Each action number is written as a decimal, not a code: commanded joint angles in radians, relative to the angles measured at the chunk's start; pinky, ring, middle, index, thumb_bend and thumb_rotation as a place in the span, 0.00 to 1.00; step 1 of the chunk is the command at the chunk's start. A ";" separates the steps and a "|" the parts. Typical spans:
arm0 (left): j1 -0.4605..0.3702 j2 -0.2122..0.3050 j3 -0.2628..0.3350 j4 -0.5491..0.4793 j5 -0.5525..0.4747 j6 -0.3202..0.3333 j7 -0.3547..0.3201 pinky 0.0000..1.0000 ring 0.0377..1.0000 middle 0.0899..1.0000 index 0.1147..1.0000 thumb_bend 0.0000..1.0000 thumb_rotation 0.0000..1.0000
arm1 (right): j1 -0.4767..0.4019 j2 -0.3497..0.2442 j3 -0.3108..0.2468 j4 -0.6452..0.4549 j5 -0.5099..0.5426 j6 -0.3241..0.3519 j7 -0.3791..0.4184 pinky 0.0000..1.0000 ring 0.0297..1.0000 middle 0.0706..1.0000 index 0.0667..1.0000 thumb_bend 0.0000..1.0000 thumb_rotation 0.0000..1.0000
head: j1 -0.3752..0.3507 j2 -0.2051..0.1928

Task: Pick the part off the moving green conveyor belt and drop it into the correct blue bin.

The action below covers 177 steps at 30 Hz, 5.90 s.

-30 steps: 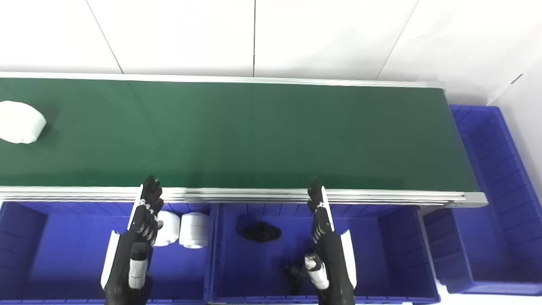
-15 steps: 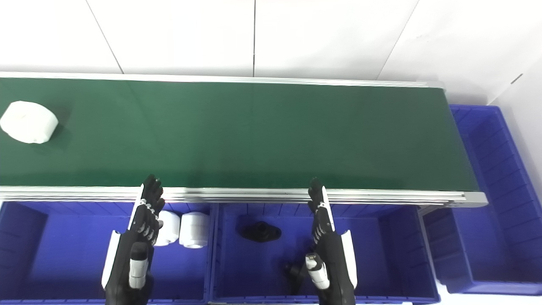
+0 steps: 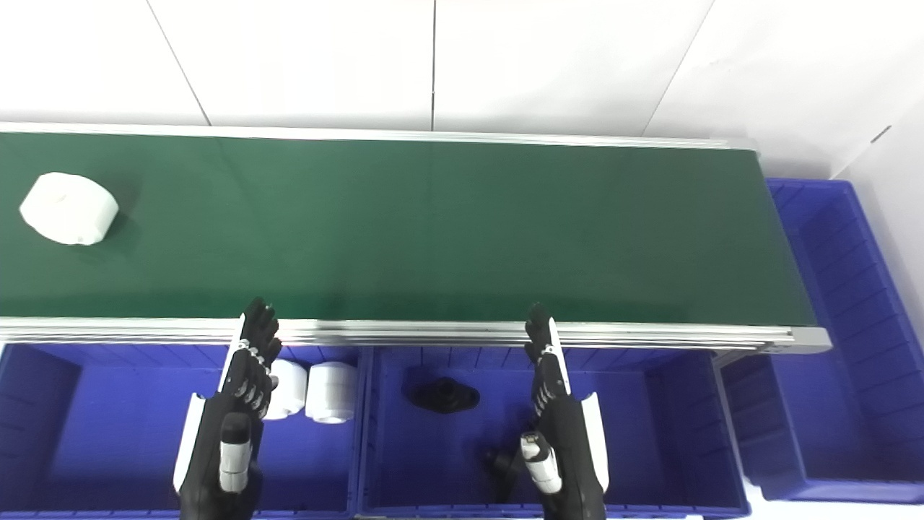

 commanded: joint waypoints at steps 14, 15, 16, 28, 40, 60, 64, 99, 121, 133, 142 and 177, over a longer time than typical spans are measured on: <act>0.005 -0.055 -0.043 0.113 0.100 -0.113 0.053 0.93 0.96 1.00 1.00 0.91 0.99 | -0.021 -0.067 -0.049 0.101 0.101 -0.100 0.024 1.00 1.00 1.00 1.00 0.94 1.00 | 0.226 -0.155; 0.001 -0.057 -0.044 0.126 0.100 -0.120 0.056 0.93 0.96 1.00 1.00 0.91 0.99 | -0.027 -0.070 -0.053 0.113 0.110 -0.103 0.028 1.00 1.00 1.00 1.00 0.93 1.00 | 0.235 -0.164; -0.002 -0.059 -0.045 0.136 0.097 -0.125 0.057 0.92 0.96 1.00 1.00 0.90 0.98 | -0.032 -0.073 -0.056 0.122 0.120 -0.104 0.032 1.00 1.00 1.00 1.00 0.94 1.00 | 0.238 -0.169; -0.055 -0.086 -0.047 0.275 0.141 -0.204 0.118 0.84 0.94 1.00 1.00 0.96 0.96 | -0.075 -0.088 -0.102 0.200 0.189 -0.107 0.093 1.00 1.00 1.00 1.00 0.94 1.00 | 0.352 -0.280; -0.111 -0.070 -0.092 0.354 0.145 -0.208 0.202 0.78 0.90 1.00 1.00 0.96 0.96 | -0.093 -0.068 -0.145 0.244 0.221 -0.106 0.142 1.00 1.00 1.00 1.00 0.95 1.00 | 0.423 -0.359; -0.357 0.049 0.107 -0.099 0.200 -0.125 0.119 0.62 0.78 0.82 0.92 0.94 0.67 | -0.091 -0.016 -0.167 0.198 0.236 -0.106 0.210 1.00 1.00 1.00 1.00 0.90 1.00 | 0.477 -0.289; -0.519 0.166 0.192 -0.159 0.156 0.019 0.008 0.77 0.88 0.90 0.90 0.94 0.45 | -0.072 -0.017 -0.157 0.158 0.230 -0.093 0.196 1.00 1.00 1.00 1.00 0.91 1.00 | 0.470 -0.254; -1.138 0.710 0.040 0.401 0.476 0.087 -0.533 0.97 0.96 0.95 0.94 1.00 0.30 | -0.048 -0.021 -0.107 0.111 0.202 -0.076 0.157 1.00 1.00 1.00 1.00 0.89 1.00 | 0.399 -0.208; -1.129 0.651 -0.040 0.607 0.731 0.035 -0.253 0.90 0.92 0.92 0.87 1.00 0.23 | -0.034 -0.022 -0.101 0.101 0.196 -0.071 0.144 1.00 1.00 1.00 1.00 0.89 1.00 | 0.389 -0.192; -1.156 0.600 -0.097 0.766 0.762 -0.055 -0.094 0.48 0.47 0.44 0.43 0.55 0.00 | -0.027 -0.016 -0.086 0.080 0.192 -0.055 0.135 1.00 1.00 1.00 1.00 0.90 1.00 | 0.371 -0.176; -1.186 0.615 -0.126 0.723 0.599 -0.030 -0.394 0.49 0.52 0.49 0.40 0.52 0.00 | -0.030 -0.018 -0.078 0.084 0.202 -0.058 0.131 1.00 1.00 1.00 1.00 0.91 1.00 | 0.368 -0.172; -0.781 0.842 0.391 -0.166 0.332 0.274 -0.597 0.53 0.56 0.48 0.39 0.52 0.00 | -0.073 -0.117 -0.112 -0.057 0.322 0.105 0.156 1.00 1.00 1.00 1.00 0.89 1.00 | 0.666 -0.007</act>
